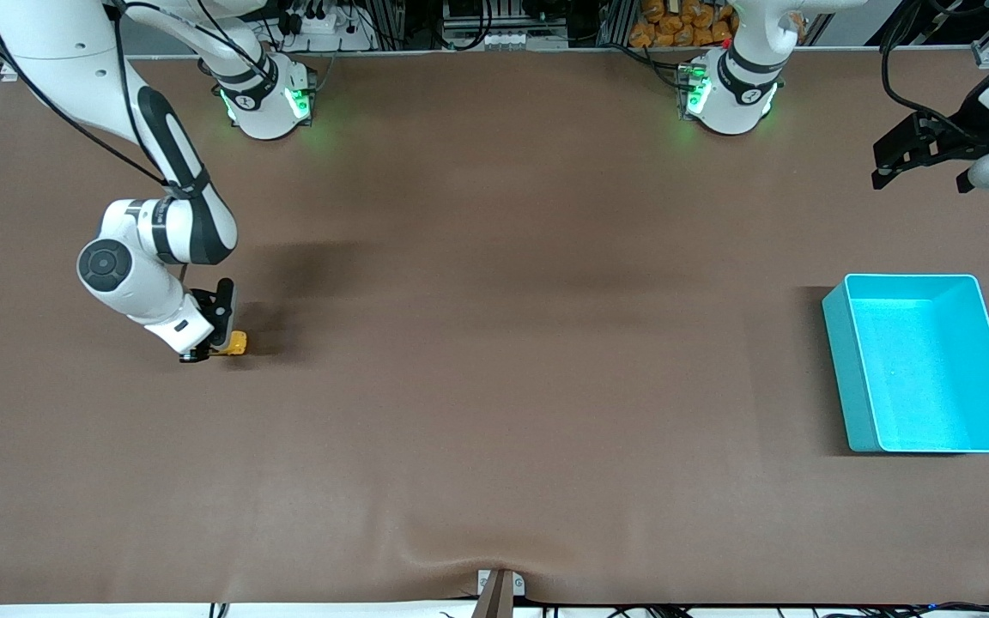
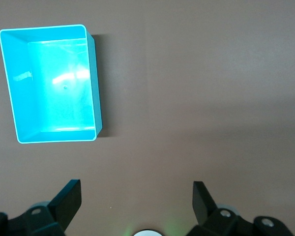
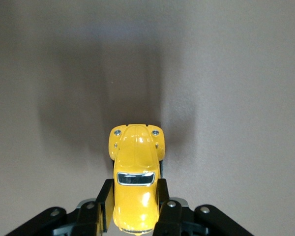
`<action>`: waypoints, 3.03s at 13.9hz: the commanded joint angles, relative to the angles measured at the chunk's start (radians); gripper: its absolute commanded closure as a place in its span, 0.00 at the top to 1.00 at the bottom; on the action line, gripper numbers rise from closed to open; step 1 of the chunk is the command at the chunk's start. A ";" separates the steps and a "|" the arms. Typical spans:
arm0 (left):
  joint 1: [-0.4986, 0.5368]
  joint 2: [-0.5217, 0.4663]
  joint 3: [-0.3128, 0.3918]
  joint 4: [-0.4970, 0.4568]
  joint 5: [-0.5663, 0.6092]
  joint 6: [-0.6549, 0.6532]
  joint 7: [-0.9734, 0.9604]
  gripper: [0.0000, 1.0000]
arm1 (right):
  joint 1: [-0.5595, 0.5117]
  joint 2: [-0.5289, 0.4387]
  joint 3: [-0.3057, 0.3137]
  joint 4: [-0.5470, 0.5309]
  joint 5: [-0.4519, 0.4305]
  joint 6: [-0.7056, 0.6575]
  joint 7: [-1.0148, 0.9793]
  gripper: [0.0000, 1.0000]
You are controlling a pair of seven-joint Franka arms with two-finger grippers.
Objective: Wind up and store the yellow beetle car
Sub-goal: 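Close the right gripper on the yellow car and press it down, then drag the car backward with the right gripper, then release it, then raise the right gripper away while the left gripper reaches toward the car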
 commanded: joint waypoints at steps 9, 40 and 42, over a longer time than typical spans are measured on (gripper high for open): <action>0.002 0.004 -0.002 0.014 0.025 -0.009 0.009 1.00 | -0.109 0.081 0.001 0.050 -0.010 0.023 -0.100 0.15; 0.002 0.005 -0.002 0.014 0.025 -0.005 0.009 1.00 | -0.269 0.112 0.002 0.330 0.012 -0.337 -0.192 1.00; 0.002 0.005 -0.002 0.014 0.025 -0.005 0.009 1.00 | -0.269 0.112 0.002 0.330 0.013 -0.337 -0.192 1.00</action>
